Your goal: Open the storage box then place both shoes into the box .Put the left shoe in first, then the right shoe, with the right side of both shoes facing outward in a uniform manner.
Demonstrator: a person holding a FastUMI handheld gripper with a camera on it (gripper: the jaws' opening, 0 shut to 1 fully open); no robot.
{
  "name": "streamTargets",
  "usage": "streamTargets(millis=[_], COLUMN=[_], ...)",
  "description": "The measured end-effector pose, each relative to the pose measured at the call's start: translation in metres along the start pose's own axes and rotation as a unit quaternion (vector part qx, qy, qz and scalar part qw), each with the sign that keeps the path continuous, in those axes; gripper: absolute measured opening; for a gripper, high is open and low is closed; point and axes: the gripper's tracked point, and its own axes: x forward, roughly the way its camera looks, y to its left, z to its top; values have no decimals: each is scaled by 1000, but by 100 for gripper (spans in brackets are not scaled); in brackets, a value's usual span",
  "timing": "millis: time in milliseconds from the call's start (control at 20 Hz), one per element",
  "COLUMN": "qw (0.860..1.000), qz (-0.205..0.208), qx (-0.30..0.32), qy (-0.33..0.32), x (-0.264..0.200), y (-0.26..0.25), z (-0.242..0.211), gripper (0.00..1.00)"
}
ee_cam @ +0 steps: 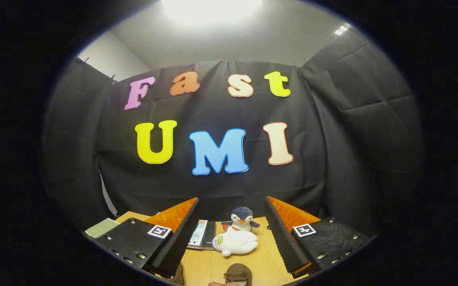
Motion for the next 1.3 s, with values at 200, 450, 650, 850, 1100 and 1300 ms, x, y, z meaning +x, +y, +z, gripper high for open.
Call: streamTargets(millis=[200,450,650,850,1100,1300], qw=[998,971,925,860,778,725], qz=[37,152,255,343,407,428], qx=[39,140,183,229,279,323], qy=[27,122,215,300,388,432], x=[3,16,15,7,0,2], y=[33,99,162,222,283,315], z=[-26,-88,-141,-192,-246,-275], gripper=[96,95,95,95,95,95])
